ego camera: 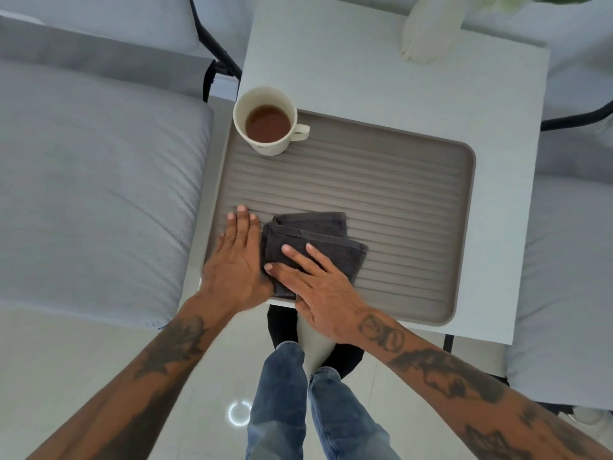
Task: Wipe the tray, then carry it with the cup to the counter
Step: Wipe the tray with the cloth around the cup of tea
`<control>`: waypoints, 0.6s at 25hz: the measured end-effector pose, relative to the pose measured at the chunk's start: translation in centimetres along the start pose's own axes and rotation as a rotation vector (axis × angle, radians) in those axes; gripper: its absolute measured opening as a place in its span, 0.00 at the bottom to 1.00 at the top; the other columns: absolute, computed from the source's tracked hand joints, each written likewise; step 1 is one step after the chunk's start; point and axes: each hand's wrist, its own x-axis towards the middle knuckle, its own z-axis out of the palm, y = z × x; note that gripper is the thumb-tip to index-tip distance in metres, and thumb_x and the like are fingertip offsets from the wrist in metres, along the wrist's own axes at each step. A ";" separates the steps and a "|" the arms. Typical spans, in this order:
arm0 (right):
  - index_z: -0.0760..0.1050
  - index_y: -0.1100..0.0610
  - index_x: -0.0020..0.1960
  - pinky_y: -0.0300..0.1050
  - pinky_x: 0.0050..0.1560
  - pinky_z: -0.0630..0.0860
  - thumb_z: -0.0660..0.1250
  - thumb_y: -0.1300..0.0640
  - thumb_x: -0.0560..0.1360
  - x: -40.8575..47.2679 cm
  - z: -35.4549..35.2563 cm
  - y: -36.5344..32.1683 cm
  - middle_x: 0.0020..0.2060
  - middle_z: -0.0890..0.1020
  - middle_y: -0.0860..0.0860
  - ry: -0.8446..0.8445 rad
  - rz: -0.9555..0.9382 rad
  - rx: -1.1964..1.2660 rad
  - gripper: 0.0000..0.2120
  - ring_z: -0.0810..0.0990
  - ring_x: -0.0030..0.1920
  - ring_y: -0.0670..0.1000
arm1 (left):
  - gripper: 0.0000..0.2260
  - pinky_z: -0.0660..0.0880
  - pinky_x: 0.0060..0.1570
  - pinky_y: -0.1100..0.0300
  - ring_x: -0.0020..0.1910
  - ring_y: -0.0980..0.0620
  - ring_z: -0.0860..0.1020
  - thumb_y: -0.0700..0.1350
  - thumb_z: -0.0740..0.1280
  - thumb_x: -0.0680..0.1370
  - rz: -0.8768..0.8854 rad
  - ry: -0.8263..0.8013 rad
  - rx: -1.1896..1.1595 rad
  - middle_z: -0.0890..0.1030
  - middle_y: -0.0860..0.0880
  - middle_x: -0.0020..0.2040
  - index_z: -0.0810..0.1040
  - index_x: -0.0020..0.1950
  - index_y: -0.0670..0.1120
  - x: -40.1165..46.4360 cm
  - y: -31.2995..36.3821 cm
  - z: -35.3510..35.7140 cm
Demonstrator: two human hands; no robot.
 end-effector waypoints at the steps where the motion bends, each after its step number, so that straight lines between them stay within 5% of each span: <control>1: 0.57 0.52 0.78 0.56 0.78 0.52 0.58 0.59 0.78 -0.3 -0.3 0.3 0.74 0.68 0.45 0.007 -0.012 0.018 0.29 0.53 0.79 0.50 | 0.45 0.52 0.75 0.48 0.79 0.44 0.47 0.56 0.70 0.73 0.017 -0.001 -0.037 0.42 0.44 0.81 0.47 0.80 0.45 -0.1 -0.7 -1.0; 4: 0.64 0.48 0.75 0.57 0.77 0.56 0.60 0.55 0.79 -2.3 -1.0 1.6 0.74 0.69 0.50 0.047 0.029 0.032 0.24 0.59 0.77 0.53 | 0.28 0.74 0.61 0.40 0.69 0.40 0.69 0.49 0.71 0.75 0.042 0.323 -0.067 0.64 0.41 0.76 0.68 0.73 0.45 -1.2 -3.0 -2.8; 6: 0.69 0.46 0.72 0.59 0.75 0.59 0.61 0.51 0.79 -4.2 -1.3 2.9 0.73 0.69 0.51 0.064 0.086 -0.008 0.21 0.62 0.76 0.54 | 0.21 0.78 0.49 0.42 0.60 0.40 0.73 0.48 0.68 0.77 -0.044 0.454 -0.111 0.72 0.40 0.66 0.72 0.69 0.45 -1.9 -3.7 -2.3; 10: 0.71 0.44 0.70 0.57 0.66 0.68 0.63 0.45 0.77 -3.9 -1.8 3.6 0.67 0.74 0.52 0.059 0.068 -0.143 0.21 0.72 0.67 0.56 | 0.15 0.72 0.40 0.54 0.46 0.44 0.77 0.48 0.66 0.79 -0.155 0.355 -0.259 0.75 0.44 0.53 0.72 0.65 0.50 -1.8 -3.8 -1.2; 15: 0.71 0.45 0.69 0.54 0.51 0.70 0.62 0.46 0.77 3.0 -0.9 -0.1 0.57 0.76 0.53 0.145 0.061 -0.208 0.20 0.74 0.52 0.56 | 0.13 0.70 0.40 0.55 0.43 0.47 0.76 0.42 0.68 0.77 -0.154 0.351 -0.279 0.78 0.46 0.51 0.74 0.60 0.49 -1.1 -4.1 -1.6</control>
